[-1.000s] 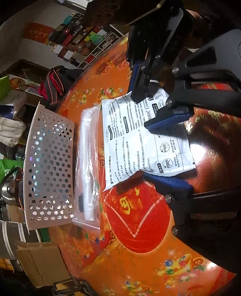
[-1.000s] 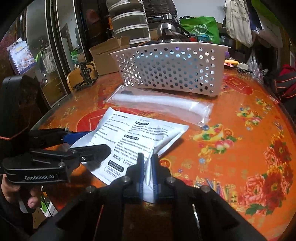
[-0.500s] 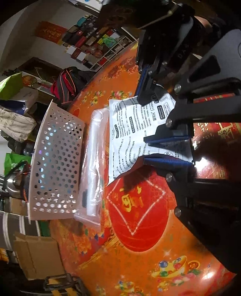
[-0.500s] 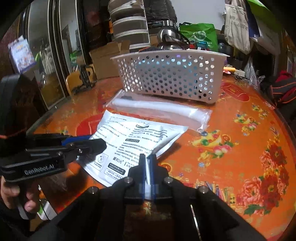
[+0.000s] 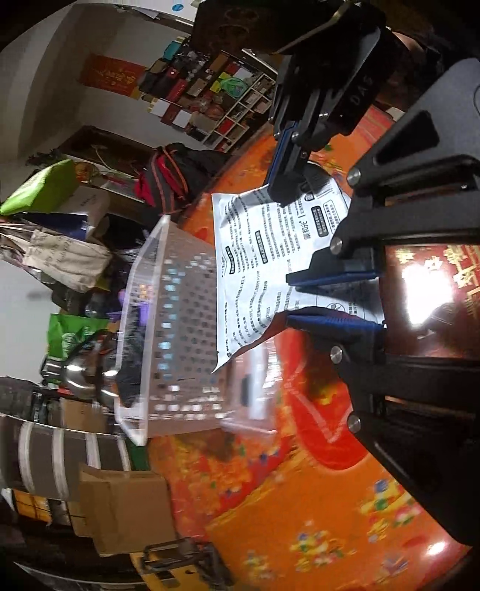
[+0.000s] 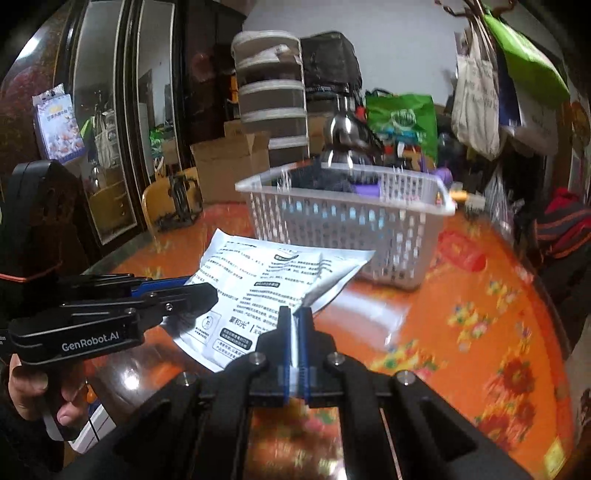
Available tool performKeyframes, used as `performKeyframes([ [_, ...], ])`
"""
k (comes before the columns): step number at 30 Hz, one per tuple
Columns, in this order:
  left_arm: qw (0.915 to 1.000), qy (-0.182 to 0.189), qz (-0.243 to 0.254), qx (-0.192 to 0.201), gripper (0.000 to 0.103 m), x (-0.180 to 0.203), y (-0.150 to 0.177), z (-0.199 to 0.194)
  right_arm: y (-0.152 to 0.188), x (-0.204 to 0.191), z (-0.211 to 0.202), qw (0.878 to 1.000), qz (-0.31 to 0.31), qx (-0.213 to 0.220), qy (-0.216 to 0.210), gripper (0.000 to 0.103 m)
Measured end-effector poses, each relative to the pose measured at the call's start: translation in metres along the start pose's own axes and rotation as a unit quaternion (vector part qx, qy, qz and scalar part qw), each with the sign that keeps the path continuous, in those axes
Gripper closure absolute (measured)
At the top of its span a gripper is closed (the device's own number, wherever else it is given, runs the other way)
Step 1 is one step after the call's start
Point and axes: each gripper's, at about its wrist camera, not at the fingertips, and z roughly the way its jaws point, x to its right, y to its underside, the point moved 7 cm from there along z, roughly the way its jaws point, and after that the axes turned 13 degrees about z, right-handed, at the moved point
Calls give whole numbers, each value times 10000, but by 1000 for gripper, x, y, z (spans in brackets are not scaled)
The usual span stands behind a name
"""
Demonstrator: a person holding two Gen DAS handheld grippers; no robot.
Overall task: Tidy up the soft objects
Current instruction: 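Lift the sheet with both tools, carry it into the basket and open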
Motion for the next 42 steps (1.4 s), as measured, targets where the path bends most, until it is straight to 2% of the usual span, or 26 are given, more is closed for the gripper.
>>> performKeyframes([
  [12, 9965, -274, 408, 677, 89, -29, -141, -9, -135, -3, 6, 9973, -238, 682, 94, 100],
  [17, 9954, -465, 451, 706, 89, -49, -194, 17, -181, 7, 34, 9971, -284, 666, 226, 100],
  [21, 9963, -538, 388, 553, 89, -67, -219, 54, -203, 20, 70, 9969, -349, 574, 416, 100],
  [26, 9979, -514, 258, 287, 89, -89, -225, 105, -204, 36, 107, 9979, -295, 377, 433, 100],
  [34, 9983, -574, 117, 2, 89, -104, -208, 157, -187, 61, 146, 9988, -197, 116, 425, 100],
  [42, 9973, -685, 91, -231, 87, -112, -191, 191, -170, 80, 170, 9974, -209, -50, 687, 99],
])
